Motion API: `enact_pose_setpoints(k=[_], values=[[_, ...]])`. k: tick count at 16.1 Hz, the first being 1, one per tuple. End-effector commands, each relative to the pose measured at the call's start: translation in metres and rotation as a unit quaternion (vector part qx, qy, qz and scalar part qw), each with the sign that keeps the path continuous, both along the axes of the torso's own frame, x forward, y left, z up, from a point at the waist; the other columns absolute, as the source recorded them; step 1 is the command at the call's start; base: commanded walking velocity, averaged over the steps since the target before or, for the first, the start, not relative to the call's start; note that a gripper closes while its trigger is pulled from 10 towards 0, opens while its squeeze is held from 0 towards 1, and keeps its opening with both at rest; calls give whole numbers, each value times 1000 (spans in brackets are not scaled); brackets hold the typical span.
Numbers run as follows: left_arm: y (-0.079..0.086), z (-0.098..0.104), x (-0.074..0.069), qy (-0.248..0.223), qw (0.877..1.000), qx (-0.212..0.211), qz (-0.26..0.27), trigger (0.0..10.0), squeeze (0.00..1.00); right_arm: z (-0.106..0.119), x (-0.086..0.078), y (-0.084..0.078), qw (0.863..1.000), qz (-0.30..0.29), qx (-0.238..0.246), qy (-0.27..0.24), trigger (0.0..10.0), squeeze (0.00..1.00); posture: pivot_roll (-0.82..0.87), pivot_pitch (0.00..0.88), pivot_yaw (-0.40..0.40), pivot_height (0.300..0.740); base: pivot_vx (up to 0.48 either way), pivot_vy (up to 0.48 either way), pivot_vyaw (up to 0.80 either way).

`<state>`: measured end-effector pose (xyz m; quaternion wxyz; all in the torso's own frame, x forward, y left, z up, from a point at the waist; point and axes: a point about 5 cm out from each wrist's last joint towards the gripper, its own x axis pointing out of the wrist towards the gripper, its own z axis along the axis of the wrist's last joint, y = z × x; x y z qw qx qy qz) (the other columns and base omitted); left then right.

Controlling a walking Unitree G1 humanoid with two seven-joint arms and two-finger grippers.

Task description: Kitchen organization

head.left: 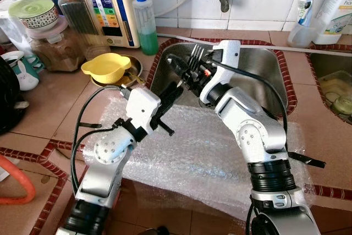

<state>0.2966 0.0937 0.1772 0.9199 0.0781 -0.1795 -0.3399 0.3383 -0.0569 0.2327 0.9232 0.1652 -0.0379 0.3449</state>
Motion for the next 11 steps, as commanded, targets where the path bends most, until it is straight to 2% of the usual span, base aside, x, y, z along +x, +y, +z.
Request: enact_pose_setpoints(k=[1, 3, 6, 8, 11], values=[[3, 0, 2, -3, 1000, 6, 9, 2039, 0, 3, 0, 3, 1000, -1, -7, -9, 0, 0, -209, 119, 115, 740, 0, 0, 0], [6, -2, 5, -4, 1000, 8, 17, 2196, 0, 4, 1, 1, 1000, -8, -10, -12, 0, 0, -212, 118, 113, 740, 0, 0, 0], [9, -1, 6, -7, 1000, 8, 21, 1922, 0, 2, 3, -2, 1000, -13, -12, -11, 0, 0, -209, 118, 114, 740, 0, 0, 0], [10, -1, 6, -6, 1000, 6, 21, 2745, 0, 3, 3, -3, 1000, -12, -7, -12, 0, 0, -209, 119, 113, 740, 0, 0, 0], [8, -1, 5, -5, 1000, -2, 14, 2863, 0, 3, 3, -4, 1000, -9, -1, -12, 0, 0, -210, 120, 115, 740, 0, 0, 0]])
